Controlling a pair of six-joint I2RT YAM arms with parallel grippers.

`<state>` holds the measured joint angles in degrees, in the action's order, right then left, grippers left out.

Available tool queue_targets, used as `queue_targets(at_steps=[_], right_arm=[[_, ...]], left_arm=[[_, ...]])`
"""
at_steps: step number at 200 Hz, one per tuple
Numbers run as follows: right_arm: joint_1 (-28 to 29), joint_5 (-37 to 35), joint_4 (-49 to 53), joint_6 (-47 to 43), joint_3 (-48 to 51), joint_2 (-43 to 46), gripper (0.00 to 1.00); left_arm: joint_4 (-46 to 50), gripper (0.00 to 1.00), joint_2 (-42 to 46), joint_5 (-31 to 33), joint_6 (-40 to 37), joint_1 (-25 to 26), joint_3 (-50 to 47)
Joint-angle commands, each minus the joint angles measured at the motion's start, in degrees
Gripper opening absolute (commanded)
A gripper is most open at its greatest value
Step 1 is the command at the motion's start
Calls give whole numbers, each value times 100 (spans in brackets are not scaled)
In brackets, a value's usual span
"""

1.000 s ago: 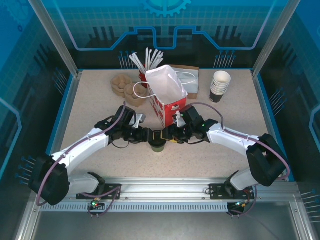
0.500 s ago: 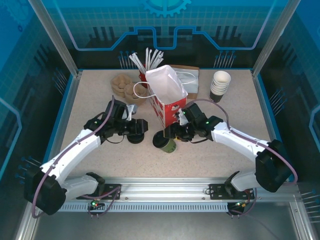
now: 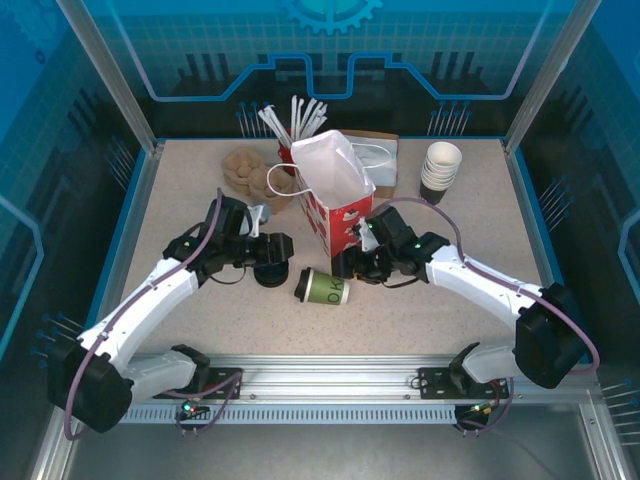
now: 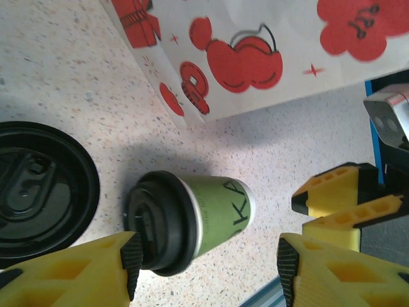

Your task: Pack the takeout coffee

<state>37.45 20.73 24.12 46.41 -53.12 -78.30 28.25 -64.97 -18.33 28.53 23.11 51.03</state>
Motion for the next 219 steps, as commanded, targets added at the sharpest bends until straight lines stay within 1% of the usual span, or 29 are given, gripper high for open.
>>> queue_targets(at_steps=[1, 23, 29, 53, 76, 106, 148, 219], right_arm=[[-29, -120, 216, -141, 154, 187, 55], [-27, -131, 216, -110, 241, 255, 54], [-30, -142, 187, -94, 429, 279, 54], [-30, -144, 104, -40, 596, 302, 52], [-27, -148, 0, 32, 743, 301, 51], [-28, -159, -293, 158, 980, 273, 47], [-29, -135, -662, 223, 1122, 89, 39], [-64, -165, -1073, 266, 1189, -317, 29]], left_arm=[[-129, 61, -89, -189, 194, 311, -274], [-275, 63, -130, -43, 329, 583, -518], [-348, 64, -141, -9, 358, 657, -589], [-422, 66, -257, 182, 357, 805, -734], [-721, 68, -401, 163, 398, 858, -925], [-1048, 69, -641, 128, 414, 973, -1005], [-1450, 71, -867, 79, 384, 993, -1103], [-1593, 70, -882, -48, 328, 1037, -1119]])
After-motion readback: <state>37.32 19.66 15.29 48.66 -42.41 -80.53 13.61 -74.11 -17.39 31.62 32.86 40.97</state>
